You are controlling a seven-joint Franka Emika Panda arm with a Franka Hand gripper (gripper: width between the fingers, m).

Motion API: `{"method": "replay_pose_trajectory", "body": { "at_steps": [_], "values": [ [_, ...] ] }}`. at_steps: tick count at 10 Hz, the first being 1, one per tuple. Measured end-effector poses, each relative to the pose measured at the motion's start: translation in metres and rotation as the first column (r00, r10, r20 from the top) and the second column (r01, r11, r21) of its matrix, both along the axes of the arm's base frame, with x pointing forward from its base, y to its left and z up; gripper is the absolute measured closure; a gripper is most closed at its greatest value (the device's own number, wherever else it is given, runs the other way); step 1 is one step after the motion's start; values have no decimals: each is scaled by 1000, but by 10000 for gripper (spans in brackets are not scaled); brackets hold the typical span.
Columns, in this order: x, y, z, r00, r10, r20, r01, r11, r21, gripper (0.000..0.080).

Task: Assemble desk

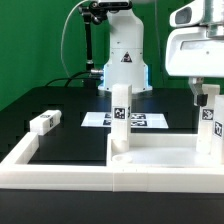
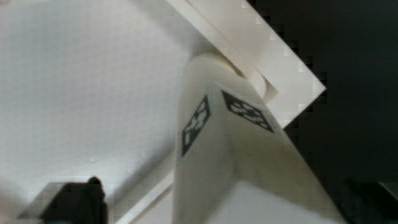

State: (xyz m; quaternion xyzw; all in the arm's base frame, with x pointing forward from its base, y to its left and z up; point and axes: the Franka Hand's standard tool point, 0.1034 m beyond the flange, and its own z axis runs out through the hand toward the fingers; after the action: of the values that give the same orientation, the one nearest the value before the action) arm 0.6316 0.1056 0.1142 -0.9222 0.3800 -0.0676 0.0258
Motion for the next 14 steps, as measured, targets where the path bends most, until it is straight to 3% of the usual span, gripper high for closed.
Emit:
{"method": "replay_pose_trajectory", "body": {
  "at_steps": [1,4,8,9,12,14],
  "values": [
    [0,0,0,999,33,0,-33,999,-5,151],
    [0,9,1,925,381,-18,-381,921,-79,151],
    [1,16,1,837,546,-32,-546,832,-99,151],
    [1,13,1,778,626,-47,-627,771,-115,151],
    [1,12,2,774,632,-48,-633,766,-116,176],
    [1,11,1,783,620,-46,-621,776,-114,517]
  ]
}}
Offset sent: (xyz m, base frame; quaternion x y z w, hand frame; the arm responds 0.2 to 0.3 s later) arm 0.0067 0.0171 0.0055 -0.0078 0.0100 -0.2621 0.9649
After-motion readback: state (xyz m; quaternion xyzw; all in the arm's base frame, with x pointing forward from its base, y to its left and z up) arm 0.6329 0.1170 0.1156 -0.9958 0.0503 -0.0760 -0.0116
